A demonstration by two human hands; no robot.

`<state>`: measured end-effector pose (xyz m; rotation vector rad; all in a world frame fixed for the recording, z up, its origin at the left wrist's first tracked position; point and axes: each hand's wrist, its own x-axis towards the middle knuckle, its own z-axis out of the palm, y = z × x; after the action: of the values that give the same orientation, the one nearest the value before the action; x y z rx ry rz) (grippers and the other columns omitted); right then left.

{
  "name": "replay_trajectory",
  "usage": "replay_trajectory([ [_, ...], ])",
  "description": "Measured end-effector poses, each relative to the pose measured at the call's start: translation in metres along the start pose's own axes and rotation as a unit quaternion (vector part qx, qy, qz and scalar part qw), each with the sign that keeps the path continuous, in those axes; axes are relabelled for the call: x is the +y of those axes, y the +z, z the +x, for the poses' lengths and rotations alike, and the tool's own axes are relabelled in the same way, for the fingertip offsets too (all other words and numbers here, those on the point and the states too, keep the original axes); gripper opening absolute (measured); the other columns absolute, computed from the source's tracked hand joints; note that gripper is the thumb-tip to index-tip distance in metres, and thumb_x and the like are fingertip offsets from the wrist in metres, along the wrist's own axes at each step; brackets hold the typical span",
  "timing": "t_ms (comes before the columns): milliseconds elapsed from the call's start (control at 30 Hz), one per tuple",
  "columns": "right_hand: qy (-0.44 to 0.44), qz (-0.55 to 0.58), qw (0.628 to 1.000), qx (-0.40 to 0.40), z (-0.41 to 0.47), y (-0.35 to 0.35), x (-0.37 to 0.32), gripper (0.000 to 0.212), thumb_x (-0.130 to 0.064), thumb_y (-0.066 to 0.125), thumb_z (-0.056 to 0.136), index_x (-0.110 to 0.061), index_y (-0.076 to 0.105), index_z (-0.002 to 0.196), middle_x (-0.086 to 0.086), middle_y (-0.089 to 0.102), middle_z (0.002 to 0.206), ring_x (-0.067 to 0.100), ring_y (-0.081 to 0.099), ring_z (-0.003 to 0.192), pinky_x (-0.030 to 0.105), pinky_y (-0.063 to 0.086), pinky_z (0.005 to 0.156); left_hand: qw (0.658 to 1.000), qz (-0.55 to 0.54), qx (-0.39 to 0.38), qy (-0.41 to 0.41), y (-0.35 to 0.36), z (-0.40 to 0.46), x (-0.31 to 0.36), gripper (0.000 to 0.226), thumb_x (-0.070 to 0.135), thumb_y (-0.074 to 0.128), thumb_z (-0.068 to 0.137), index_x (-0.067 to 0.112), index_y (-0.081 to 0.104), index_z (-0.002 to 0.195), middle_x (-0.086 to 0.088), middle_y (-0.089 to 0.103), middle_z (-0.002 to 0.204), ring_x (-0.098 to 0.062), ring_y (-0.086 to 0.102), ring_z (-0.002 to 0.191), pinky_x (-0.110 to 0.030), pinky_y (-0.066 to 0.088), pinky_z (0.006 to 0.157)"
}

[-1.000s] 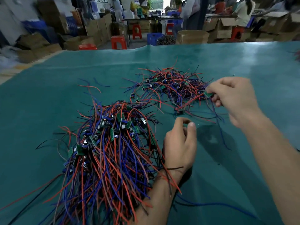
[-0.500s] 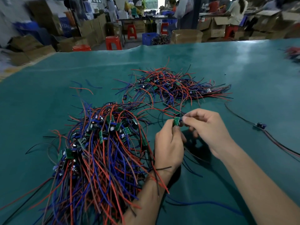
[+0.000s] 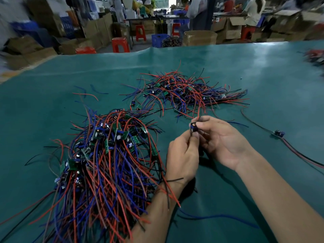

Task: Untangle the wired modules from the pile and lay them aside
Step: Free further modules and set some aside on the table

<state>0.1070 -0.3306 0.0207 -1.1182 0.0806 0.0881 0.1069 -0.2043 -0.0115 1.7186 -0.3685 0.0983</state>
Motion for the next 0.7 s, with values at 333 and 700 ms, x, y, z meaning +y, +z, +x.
replay_trajectory([
  [333,-0.153,-0.2,0.958,0.139,0.007,-0.002,0.007,0.011,-0.019,0.081,0.084,-0.018,0.076,0.075,0.007,0.071,0.079,0.013,0.06,0.072,0.026,0.044,0.063,0.998,0.055,0.031,0.025,0.002,0.001,-0.005,0.024,0.029,0.06,0.095,0.015,0.061,0.075,-0.001,0.068,0.064,-0.022,0.062,0.061,-0.044,0.052,0.064],
  [700,-0.236,-0.239,0.928,0.158,0.007,-0.006,0.006,0.022,-0.002,0.079,0.085,-0.02,0.075,0.073,-0.006,0.076,0.073,-0.002,0.064,0.061,0.008,0.044,0.055,0.999,0.032,0.028,0.002,0.004,0.001,-0.007,0.024,0.023,0.063,0.096,0.012,0.064,0.075,0.002,0.065,0.053,-0.013,0.061,0.047,-0.035,0.055,0.059],
])
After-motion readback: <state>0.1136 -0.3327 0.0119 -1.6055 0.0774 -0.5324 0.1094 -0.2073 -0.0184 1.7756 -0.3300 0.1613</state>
